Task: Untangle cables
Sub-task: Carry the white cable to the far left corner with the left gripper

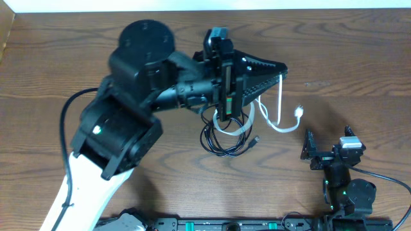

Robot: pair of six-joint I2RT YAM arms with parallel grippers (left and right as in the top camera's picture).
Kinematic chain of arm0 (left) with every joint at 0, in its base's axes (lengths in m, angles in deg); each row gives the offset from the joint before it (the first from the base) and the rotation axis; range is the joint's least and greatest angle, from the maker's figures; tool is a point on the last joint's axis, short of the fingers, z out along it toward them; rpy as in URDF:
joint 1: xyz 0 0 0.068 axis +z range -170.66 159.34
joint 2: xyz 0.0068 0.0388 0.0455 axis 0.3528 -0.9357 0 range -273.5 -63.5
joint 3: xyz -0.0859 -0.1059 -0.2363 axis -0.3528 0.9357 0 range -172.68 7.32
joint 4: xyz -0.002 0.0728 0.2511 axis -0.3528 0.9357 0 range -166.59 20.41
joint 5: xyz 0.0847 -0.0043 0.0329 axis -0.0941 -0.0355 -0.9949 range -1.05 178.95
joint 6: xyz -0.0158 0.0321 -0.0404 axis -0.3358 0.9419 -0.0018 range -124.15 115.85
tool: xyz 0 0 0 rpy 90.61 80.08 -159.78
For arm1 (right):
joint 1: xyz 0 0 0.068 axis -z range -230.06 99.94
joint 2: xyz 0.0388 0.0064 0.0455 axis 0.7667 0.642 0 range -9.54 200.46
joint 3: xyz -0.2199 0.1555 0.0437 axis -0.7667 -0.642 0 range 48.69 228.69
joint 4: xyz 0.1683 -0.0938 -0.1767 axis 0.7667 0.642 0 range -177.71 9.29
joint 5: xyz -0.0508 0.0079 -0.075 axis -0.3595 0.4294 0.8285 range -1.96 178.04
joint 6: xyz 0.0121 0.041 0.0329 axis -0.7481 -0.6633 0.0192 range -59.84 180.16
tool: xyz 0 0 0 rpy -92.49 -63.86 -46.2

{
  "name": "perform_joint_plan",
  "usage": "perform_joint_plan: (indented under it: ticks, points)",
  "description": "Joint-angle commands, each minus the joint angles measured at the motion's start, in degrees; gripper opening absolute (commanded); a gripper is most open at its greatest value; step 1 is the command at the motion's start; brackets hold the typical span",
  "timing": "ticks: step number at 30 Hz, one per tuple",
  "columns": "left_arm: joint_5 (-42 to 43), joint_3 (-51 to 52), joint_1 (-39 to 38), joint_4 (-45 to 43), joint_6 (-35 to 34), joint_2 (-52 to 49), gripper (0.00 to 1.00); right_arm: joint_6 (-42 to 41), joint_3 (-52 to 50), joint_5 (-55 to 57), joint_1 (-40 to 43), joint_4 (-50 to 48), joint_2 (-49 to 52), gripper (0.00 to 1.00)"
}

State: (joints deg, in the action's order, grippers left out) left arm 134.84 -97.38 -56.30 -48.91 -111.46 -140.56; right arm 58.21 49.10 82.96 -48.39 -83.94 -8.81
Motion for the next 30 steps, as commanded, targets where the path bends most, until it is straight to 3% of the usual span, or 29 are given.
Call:
perform_joint_plan:
  ticks: [1,7,12,17,26,30]
  points:
    - [-3.13,-1.01,1.42,0.11,3.13,1.31,0.07,-0.11,-0.09,0.44,-0.26,0.26,-0.02,0.99]
    - [-7.06,-1.01,4.59,2.69,9.46,0.46,0.08,-0.11,-0.09,0.44,-0.26,0.26,-0.02,0.99]
    - [-8.02,-1.01,7.13,3.06,21.44,-0.55,0.07,-0.11,-0.09,0.44,-0.26,0.26,-0.02,0.99]
    - [-9.92,-1.01,9.31,3.85,37.99,-1.2,0.08,-0.11,-0.09,0.44,-0.26,0.26,-0.02,0.99]
    - [-23.54,-1.03,14.32,9.01,57.05,-3.74,0.07,-0.11,-0.09,0.44,-0.26,0.26,-0.02,0.99]
    - [-33.51,-1.03,17.57,9.75,71.47,-5.51,0.08,-0.11,-0.09,0.44,-0.26,0.26,-0.02,0.99]
